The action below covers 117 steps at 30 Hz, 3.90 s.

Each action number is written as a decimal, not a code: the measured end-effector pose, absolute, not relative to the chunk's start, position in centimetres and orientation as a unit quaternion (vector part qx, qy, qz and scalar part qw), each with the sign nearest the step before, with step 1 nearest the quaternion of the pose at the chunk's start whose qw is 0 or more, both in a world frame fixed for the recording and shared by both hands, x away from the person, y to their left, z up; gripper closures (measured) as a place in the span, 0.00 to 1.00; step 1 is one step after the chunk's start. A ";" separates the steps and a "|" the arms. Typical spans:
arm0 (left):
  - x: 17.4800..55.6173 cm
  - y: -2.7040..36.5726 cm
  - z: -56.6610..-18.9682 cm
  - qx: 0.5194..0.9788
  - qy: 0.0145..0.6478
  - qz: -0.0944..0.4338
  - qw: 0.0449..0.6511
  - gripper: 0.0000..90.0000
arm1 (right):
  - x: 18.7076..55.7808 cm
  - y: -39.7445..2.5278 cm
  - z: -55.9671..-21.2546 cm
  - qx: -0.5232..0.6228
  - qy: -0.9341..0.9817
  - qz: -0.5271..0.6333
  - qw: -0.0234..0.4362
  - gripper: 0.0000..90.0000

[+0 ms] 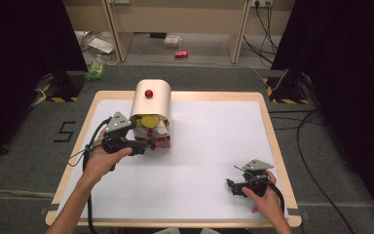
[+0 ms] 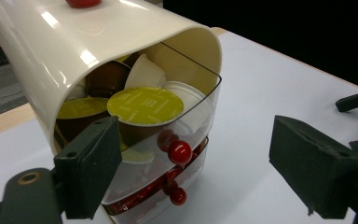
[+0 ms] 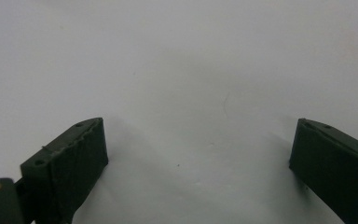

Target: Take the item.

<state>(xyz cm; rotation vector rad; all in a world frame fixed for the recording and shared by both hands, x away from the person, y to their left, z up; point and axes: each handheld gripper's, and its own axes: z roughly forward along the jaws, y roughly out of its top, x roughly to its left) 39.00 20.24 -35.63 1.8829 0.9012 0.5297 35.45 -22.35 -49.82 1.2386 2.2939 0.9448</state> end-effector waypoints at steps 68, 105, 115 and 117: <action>36.7 19.5 -37.4 0.793 0.359 0.235 0.432 0.26 | 35.4 -22.3 -49.8 0.439 0.813 0.335 0.183 0.05; 34.0 19.4 -38.5 0.790 0.351 0.245 0.438 0.26 | 35.4 -22.3 -49.8 0.439 0.813 0.335 0.184 0.05; 33.5 19.4 -38.7 0.789 0.351 0.244 0.440 0.26 | 35.4 -22.3 -49.8 0.439 0.813 0.335 0.184 0.05; 33.5 19.4 -38.7 0.789 0.352 0.244 0.441 0.26 | 35.4 -22.3 -49.8 0.439 0.813 0.335 0.184 0.05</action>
